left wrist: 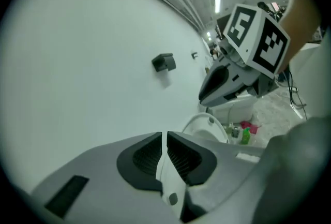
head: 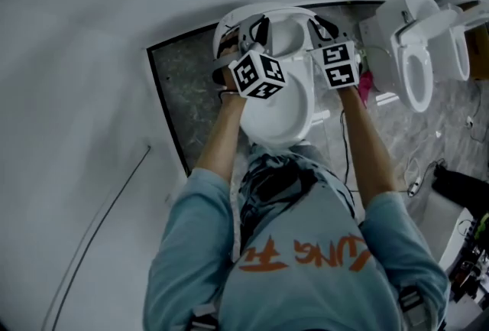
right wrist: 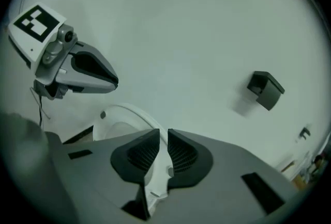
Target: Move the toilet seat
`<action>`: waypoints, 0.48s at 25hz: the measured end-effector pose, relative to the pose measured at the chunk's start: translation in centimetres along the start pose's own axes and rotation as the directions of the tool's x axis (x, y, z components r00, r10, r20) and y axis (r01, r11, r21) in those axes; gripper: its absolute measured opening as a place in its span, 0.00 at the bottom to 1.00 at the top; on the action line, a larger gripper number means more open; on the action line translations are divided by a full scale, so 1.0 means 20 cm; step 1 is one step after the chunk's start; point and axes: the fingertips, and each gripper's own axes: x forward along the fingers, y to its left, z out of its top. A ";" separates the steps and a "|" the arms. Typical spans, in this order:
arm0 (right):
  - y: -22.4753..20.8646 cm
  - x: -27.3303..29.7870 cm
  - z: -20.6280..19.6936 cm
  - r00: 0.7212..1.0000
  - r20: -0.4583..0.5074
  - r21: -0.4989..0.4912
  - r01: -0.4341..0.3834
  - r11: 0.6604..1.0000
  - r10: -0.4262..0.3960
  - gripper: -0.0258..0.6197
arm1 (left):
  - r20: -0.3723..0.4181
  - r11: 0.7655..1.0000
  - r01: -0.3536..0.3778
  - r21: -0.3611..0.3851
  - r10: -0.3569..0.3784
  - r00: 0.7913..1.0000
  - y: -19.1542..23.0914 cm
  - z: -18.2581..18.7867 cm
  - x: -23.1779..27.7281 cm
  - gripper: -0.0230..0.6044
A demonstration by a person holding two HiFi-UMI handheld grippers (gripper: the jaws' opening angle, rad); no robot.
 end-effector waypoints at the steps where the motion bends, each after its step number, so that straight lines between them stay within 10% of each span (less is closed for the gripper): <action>1: -0.02 -0.04 0.01 1.000 0.019 0.045 0.011 0.999 -0.012 0.11 | 0.023 1.000 -0.011 -0.029 0.012 1.000 0.01 0.05 -0.02 0.09; 7: -0.14 -0.31 0.11 0.982 0.175 0.243 0.025 0.970 -0.069 0.04 | 0.103 0.973 -0.076 -0.216 0.100 0.990 0.07 0.27 -0.20 0.06; 12: -0.13 -0.50 0.35 0.929 0.370 0.343 -0.138 0.929 0.001 0.04 | 0.139 0.905 -0.109 -0.411 0.180 0.974 0.22 0.37 -0.40 0.04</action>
